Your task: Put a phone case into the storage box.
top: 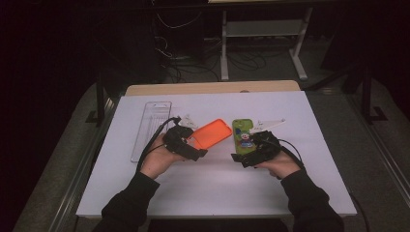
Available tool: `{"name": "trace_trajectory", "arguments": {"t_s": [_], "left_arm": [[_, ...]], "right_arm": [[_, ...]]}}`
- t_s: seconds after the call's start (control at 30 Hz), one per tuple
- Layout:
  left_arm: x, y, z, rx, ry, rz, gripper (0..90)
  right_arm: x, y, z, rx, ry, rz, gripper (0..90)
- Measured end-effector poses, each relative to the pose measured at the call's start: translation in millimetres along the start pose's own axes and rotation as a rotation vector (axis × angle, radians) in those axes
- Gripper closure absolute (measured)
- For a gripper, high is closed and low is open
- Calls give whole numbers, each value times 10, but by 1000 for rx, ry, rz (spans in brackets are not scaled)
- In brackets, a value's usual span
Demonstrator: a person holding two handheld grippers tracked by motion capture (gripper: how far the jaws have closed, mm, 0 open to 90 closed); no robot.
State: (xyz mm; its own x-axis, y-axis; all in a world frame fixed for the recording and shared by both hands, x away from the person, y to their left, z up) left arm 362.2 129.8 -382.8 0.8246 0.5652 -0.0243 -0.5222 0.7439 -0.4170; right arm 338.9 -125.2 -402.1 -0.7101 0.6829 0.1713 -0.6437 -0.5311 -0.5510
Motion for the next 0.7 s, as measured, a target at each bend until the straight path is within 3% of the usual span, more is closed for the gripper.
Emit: {"name": "trace_trajectory", "arguments": {"t_s": [0.07, 0.23, 0.4, 0.6, 0.7], "left_arm": [[1, 6, 4, -7, 6, 5, 159], [1, 39, 34, -19, 18, 16, 159], [-3, 35, 14, -19, 33, 12, 159], [-22, 31, -4, -5, 40, 6, 159], [-20, 32, -3, -9, 43, 6, 159]], "right_arm": [[42, -8, -41, -6, -21, -33, 0], [78, -22, -119, -28, 1, -53, 0], [114, -25, -158, -73, 77, -10, 0], [136, -26, -151, -99, 125, 40, 0], [153, -17, -162, -103, 189, 92, 0]]}}
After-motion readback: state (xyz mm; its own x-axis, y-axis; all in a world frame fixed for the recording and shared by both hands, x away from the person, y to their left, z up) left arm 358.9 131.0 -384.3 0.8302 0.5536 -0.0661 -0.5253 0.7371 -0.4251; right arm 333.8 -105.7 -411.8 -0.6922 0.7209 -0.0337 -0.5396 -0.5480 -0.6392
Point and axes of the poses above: each handheld gripper's, and its own axes: z roughly backward along the jaws, y roughly out of its underside, x roughly to its left, the point moved 2 cm from there along -z, roughly forward along the jaws, and after that the axes turned 15 degrees about x, right-handed, at the moved point
